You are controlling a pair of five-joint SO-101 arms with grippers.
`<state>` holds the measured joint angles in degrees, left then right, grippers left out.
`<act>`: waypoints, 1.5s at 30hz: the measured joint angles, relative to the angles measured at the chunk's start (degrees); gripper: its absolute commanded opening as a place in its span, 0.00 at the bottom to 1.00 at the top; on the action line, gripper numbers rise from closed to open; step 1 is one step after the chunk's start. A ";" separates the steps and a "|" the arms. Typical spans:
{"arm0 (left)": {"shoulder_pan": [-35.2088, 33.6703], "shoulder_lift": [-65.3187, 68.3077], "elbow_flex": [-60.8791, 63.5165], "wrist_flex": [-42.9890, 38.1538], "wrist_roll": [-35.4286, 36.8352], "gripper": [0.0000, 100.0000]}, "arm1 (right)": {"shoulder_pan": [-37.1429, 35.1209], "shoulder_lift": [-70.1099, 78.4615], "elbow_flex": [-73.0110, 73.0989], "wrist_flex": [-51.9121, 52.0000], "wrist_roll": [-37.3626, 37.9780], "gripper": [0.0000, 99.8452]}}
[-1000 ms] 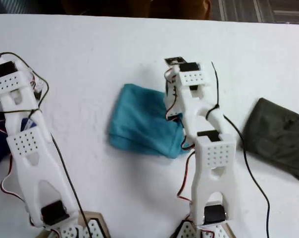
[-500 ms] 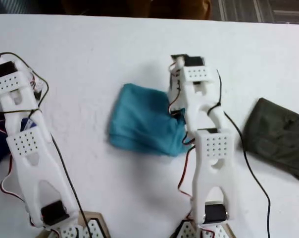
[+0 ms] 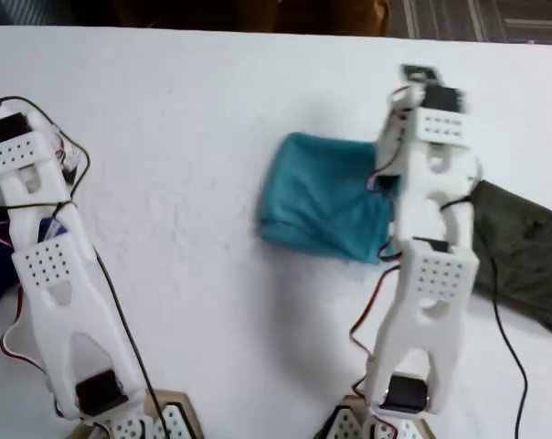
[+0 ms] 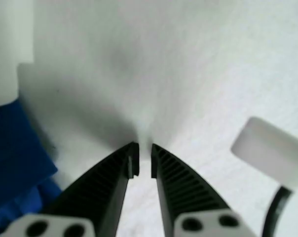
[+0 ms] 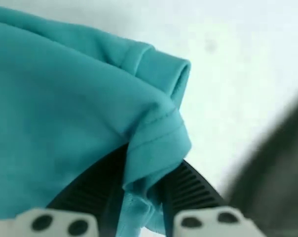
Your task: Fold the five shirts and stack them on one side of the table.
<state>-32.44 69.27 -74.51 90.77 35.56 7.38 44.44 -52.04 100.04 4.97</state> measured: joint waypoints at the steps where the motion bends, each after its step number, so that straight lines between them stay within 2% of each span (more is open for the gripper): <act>1: 0.00 0.00 0.00 0.00 0.00 0.07 | 1.58 -1.14 0.00 0.00 0.00 0.02; 8: 0.00 0.00 0.00 0.00 0.00 0.07 | 13.63 -9.67 0.26 0.09 5.01 0.02; 15: 0.00 0.00 0.00 0.00 0.00 0.07 | 29.80 -17.05 8.35 0.18 10.37 0.02; 20: 0.00 0.00 0.00 0.00 0.00 0.07 | 41.23 -17.93 13.36 0.18 13.63 0.02; 25: 0.00 0.00 0.00 0.00 0.00 0.07 | 48.79 -17.93 14.33 0.18 16.79 0.02; 34: 0.00 0.00 0.00 0.00 0.00 0.07 | 50.55 -17.93 14.68 -2.20 18.29 0.03; 41: 0.53 0.00 0.00 -0.70 -3.52 0.07 | 48.62 -17.93 14.59 -2.29 26.64 0.24; 45: 0.97 0.00 0.00 -0.70 -5.63 0.07 | 47.65 -19.08 10.73 -0.35 32.35 0.25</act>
<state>-31.47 69.27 -74.51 90.07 29.93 55.03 25.36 -41.32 99.69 37.32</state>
